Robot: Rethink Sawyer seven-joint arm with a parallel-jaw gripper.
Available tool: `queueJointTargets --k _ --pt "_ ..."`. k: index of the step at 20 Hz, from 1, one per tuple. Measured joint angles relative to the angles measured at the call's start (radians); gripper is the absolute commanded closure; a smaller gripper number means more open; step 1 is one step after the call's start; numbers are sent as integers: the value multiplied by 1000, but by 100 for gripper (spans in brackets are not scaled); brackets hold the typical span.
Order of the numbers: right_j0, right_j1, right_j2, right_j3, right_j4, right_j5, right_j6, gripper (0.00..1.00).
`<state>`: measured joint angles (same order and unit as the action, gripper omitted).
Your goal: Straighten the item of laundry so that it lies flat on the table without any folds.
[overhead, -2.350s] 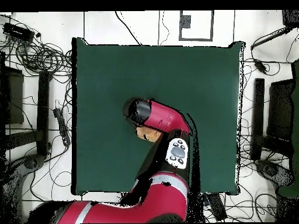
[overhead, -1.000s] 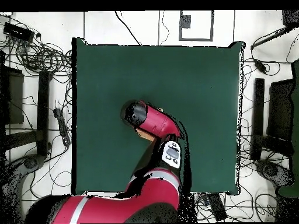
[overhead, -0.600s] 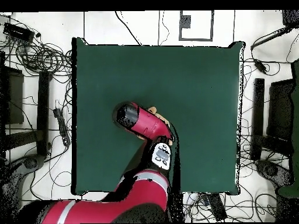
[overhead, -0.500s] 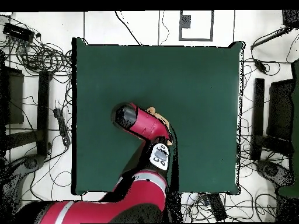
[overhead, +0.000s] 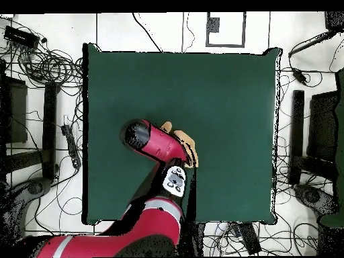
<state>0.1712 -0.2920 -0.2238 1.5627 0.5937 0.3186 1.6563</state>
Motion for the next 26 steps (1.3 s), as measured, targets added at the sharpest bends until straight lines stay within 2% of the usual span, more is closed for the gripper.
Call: queueJointTargets --k 10,17,26 --pt "32 1 -10 31 83 -6 16 0" --pt "98 -7 -20 79 145 -6 130 0" --pt "158 -48 -20 156 148 -6 264 0"
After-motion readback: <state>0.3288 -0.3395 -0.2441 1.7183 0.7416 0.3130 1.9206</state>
